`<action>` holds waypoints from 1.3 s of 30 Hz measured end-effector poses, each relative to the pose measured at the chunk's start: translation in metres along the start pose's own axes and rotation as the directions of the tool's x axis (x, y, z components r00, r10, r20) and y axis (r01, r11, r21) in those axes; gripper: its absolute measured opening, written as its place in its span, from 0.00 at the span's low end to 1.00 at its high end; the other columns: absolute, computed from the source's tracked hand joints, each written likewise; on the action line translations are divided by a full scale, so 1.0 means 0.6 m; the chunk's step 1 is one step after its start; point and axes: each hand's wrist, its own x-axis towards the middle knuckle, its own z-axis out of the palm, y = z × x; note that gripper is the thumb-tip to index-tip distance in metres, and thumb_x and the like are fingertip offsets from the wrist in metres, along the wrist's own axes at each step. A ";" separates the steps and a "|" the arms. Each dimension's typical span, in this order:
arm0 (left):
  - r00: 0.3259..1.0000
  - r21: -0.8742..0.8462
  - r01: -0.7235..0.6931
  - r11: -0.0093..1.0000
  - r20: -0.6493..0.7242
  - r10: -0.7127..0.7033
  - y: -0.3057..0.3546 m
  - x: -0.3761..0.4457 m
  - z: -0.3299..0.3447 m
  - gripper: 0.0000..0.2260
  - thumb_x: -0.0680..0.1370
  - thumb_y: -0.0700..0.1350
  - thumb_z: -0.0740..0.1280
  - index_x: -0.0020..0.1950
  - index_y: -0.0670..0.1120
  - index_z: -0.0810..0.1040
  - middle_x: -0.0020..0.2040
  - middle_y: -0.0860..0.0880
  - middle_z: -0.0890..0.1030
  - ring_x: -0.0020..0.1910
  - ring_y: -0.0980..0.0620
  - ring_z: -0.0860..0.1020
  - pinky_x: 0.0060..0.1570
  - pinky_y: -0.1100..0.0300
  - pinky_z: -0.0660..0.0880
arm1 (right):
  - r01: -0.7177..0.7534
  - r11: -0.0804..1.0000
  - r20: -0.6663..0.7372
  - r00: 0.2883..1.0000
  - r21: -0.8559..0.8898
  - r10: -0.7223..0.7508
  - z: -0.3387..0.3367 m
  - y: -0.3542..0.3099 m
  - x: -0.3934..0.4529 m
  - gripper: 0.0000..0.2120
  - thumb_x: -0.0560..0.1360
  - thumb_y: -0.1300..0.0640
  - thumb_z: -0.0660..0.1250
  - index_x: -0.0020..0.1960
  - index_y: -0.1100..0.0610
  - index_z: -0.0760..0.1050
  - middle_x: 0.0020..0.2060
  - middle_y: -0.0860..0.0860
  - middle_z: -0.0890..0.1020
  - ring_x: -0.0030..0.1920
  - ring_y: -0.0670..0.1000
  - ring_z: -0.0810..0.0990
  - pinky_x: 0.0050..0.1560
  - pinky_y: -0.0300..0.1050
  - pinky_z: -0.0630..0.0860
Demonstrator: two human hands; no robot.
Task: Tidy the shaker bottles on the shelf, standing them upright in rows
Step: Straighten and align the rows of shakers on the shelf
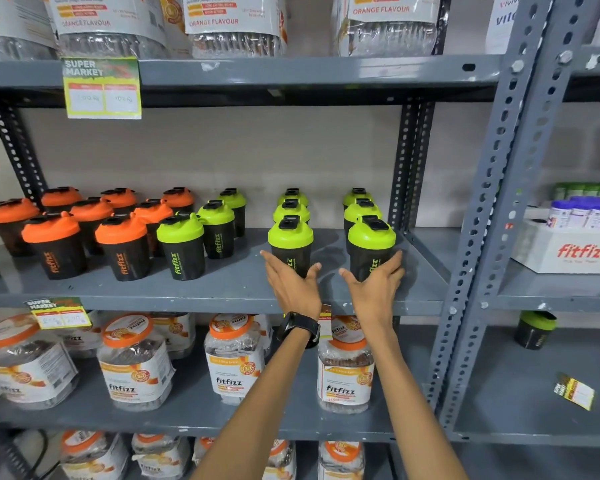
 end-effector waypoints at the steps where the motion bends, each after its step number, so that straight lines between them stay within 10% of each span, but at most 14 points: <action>1: 1.000 -0.003 -0.005 1.000 0.021 0.005 0.002 -0.004 -0.008 0.50 0.71 0.50 0.76 0.79 0.39 0.45 0.80 0.41 0.55 0.78 0.43 0.53 0.75 0.53 0.54 | 0.024 0.999 -0.015 1.000 0.029 -0.024 -0.006 -0.001 -0.015 0.52 0.70 0.50 0.77 0.79 0.63 0.46 0.71 0.64 0.62 0.72 0.64 0.65 0.69 0.57 0.68; 6: 0.979 -0.046 -0.195 0.980 -0.062 0.192 -0.022 -0.054 -0.117 0.34 0.74 0.53 0.73 0.75 0.47 0.63 0.76 0.48 0.66 0.75 0.51 0.63 0.72 0.59 0.60 | 0.311 0.933 -0.209 0.939 0.181 -0.272 -0.032 0.008 -0.146 0.22 0.78 0.57 0.68 0.69 0.59 0.67 0.64 0.54 0.73 0.63 0.47 0.73 0.61 0.26 0.67; 9: 0.930 -0.012 -0.325 0.946 -0.188 0.317 -0.074 -0.057 -0.204 0.14 0.77 0.47 0.69 0.62 0.49 0.75 0.62 0.50 0.77 0.63 0.52 0.74 0.62 0.50 0.72 | 0.287 0.925 -0.142 0.956 0.248 -0.258 -0.007 0.001 -0.214 0.13 0.77 0.61 0.69 0.60 0.57 0.73 0.56 0.51 0.79 0.55 0.51 0.78 0.56 0.30 0.72; 13: 0.929 0.034 -0.289 0.957 -0.233 0.289 -0.123 0.022 -0.305 0.21 0.78 0.46 0.69 0.70 0.46 0.71 0.69 0.47 0.74 0.69 0.50 0.71 0.69 0.53 0.68 | 0.336 0.901 -0.045 0.941 0.274 -0.337 0.077 -0.061 -0.267 0.10 0.76 0.62 0.70 0.56 0.56 0.75 0.50 0.48 0.81 0.52 0.49 0.80 0.55 0.32 0.73; 27: 0.998 0.146 -0.049 0.988 0.036 0.044 -0.191 0.335 -0.440 0.49 0.71 0.47 0.75 0.77 0.34 0.45 0.79 0.35 0.52 0.79 0.41 0.50 0.75 0.55 0.49 | 0.089 0.996 0.191 0.978 0.009 -0.089 0.448 -0.263 -0.258 0.46 0.66 0.52 0.79 0.72 0.71 0.57 0.66 0.68 0.71 0.69 0.66 0.69 0.67 0.56 0.70; 39: 0.998 0.084 0.034 0.996 0.050 -0.039 -0.182 0.358 -0.442 0.35 0.71 0.39 0.74 0.73 0.35 0.60 0.69 0.35 0.71 0.69 0.36 0.68 0.66 0.46 0.68 | 0.008 0.999 0.091 0.996 -0.051 -0.003 0.464 -0.291 -0.267 0.34 0.70 0.63 0.74 0.69 0.69 0.61 0.65 0.67 0.72 0.65 0.65 0.74 0.59 0.53 0.75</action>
